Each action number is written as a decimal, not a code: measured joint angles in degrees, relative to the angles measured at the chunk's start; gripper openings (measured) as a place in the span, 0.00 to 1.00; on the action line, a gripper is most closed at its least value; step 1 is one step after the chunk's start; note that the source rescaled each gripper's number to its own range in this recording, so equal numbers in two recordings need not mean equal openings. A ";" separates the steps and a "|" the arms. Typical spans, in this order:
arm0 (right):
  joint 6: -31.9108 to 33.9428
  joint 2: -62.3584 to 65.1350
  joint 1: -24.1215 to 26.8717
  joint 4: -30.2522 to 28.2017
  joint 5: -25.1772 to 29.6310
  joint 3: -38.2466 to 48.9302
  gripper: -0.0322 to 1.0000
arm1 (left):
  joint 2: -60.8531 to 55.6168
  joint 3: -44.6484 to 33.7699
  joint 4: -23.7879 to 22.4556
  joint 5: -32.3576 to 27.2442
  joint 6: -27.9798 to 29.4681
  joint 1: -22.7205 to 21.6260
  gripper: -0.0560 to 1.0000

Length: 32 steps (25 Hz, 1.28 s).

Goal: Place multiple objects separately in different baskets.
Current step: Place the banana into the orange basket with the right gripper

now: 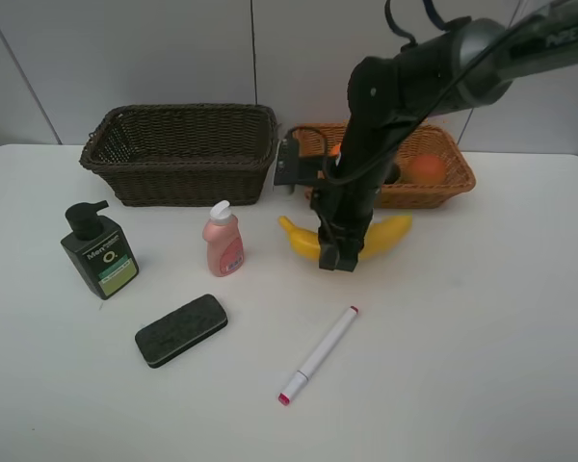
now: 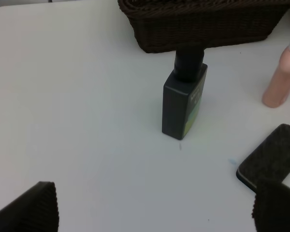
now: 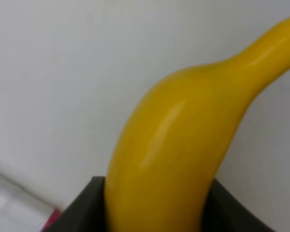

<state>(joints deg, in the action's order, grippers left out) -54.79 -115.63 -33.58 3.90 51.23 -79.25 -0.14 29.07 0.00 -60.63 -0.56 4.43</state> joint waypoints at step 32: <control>1.83 1.42 15.30 -13.28 -38.72 0.00 0.40 | 0.00 0.00 0.00 0.00 0.00 0.00 1.00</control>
<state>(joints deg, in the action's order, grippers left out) -52.96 -114.21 -18.28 -9.38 12.51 -79.25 -0.14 29.07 0.00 -60.63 -0.56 4.43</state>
